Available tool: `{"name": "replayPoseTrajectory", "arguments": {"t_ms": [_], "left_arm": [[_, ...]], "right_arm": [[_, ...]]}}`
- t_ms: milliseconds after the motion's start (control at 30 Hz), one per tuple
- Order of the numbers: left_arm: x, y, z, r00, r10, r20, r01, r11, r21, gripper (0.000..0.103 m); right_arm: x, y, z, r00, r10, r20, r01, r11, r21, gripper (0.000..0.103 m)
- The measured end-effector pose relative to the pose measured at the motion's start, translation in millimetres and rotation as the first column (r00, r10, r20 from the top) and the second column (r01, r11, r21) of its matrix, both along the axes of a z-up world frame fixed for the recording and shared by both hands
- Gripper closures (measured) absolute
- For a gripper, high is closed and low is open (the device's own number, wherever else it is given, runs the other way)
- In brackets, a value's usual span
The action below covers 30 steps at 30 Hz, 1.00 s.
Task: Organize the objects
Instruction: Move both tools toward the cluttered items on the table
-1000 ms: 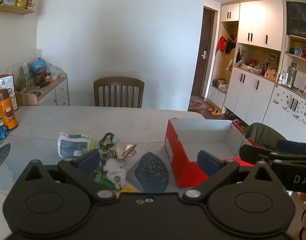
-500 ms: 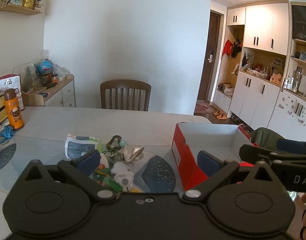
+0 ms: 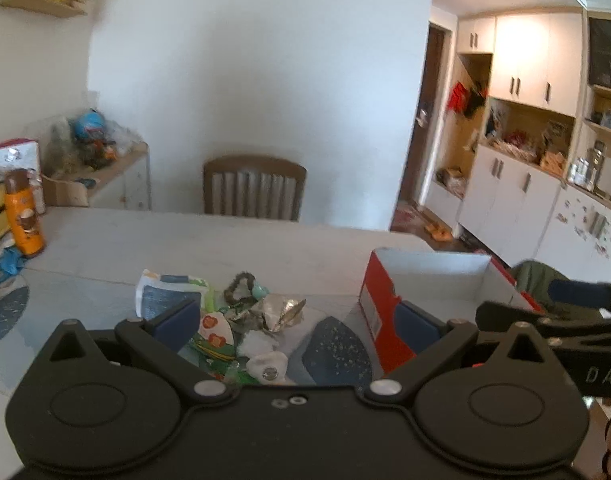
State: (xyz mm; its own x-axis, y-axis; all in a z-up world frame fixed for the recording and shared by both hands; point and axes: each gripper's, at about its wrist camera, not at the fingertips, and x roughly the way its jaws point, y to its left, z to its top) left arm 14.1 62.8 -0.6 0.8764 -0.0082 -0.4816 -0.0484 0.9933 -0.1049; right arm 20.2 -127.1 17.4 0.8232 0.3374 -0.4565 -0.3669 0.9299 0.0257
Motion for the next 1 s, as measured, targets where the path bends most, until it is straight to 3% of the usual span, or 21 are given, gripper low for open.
{"name": "replayPoseTrajectory", "arguments": {"t_ms": [167, 333, 567, 833, 1000], "left_arm": [[20, 29, -13, 1.000, -0.003, -0.025, 0.003, 1.000, -0.006, 0.000], [40, 50, -34, 0.996, -0.040, -0.078, 0.043, 0.999, 0.033, 0.000], [56, 63, -71, 0.982, -0.120, -0.144, 0.128, 0.991, 0.046, 0.001], [76, 81, -104, 0.956, -0.175, -0.237, 0.178, 0.984, -0.011, 0.001], [87, 83, -127, 0.937, -0.201, -0.285, 0.210, 0.978, 0.002, 0.007]], "right_arm": [[13, 17, -8, 1.000, 0.021, 0.005, -0.021, 1.000, -0.022, 0.004], [27, 35, -23, 0.999, 0.037, -0.030, -0.038, 0.998, -0.042, 0.004], [61, 61, -51, 0.990, 0.055, -0.130, -0.065, 0.995, -0.072, 0.004], [73, 88, -101, 0.947, 0.185, -0.262, -0.224, 0.966, -0.128, 0.004], [76, 101, -126, 0.931, 0.180, -0.318, -0.239, 0.958, -0.156, 0.005]]}}
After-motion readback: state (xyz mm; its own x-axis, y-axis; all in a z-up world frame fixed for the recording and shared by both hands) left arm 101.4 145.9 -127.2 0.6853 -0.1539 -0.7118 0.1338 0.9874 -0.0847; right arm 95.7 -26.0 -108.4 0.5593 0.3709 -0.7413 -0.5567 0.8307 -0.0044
